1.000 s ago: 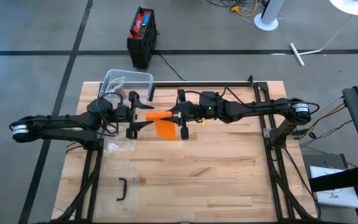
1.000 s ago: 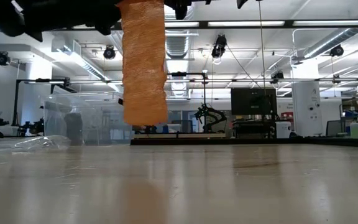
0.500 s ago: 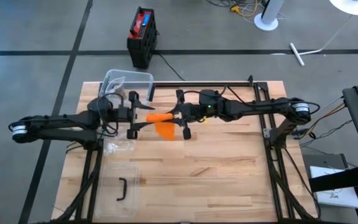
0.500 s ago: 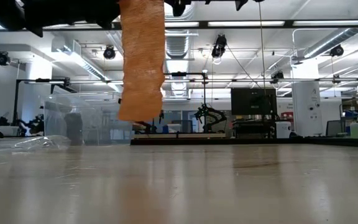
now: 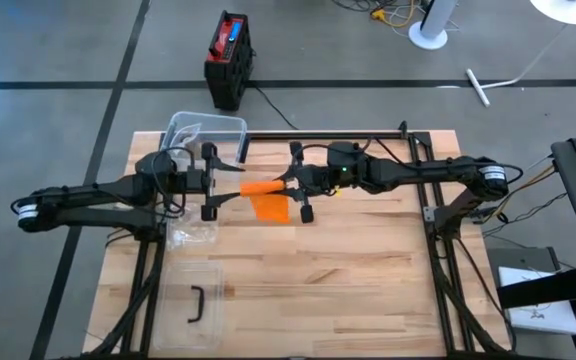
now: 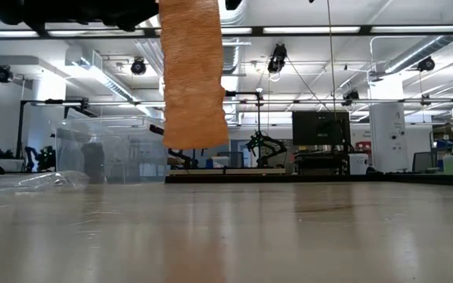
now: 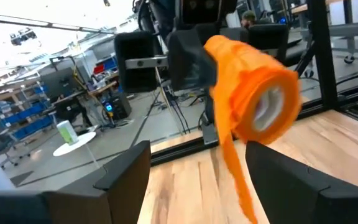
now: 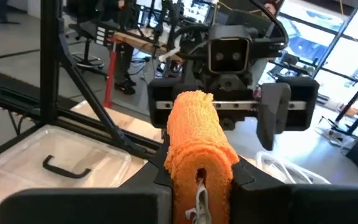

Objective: Roll bandage
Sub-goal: Roll the orange bandage

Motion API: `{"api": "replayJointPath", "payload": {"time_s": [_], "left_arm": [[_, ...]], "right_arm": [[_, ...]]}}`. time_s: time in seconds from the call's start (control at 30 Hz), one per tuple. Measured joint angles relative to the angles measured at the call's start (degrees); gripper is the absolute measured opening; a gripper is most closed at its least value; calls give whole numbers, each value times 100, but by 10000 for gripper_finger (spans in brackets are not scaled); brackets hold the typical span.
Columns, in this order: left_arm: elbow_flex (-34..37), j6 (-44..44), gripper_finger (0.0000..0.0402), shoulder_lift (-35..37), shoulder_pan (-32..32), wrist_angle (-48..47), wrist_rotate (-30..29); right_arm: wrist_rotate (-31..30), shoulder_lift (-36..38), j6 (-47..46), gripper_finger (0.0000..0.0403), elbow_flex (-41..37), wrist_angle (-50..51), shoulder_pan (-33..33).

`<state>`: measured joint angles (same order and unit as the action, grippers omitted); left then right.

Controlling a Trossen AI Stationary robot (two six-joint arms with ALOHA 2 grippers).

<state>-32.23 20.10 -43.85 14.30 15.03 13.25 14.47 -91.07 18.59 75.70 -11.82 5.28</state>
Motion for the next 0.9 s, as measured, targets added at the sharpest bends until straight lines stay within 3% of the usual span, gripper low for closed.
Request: {"api": "replayJointPath", "payload": {"time_s": [0.23, 0.57, 0.9], "left_arm": [[2, 21, 253, -119, -17, 76, 370], [10, 19, 256, -130, -26, 99, 381], [4, 18, 283, -458, -26, 312, 239]], "right_arm": [[-573, -68, -139, 48, -11, 3, 84], [-356, -184, -13, 48, -5, -48, 214], [-409, -291, -61, 48, 100, -16, 214]]}}
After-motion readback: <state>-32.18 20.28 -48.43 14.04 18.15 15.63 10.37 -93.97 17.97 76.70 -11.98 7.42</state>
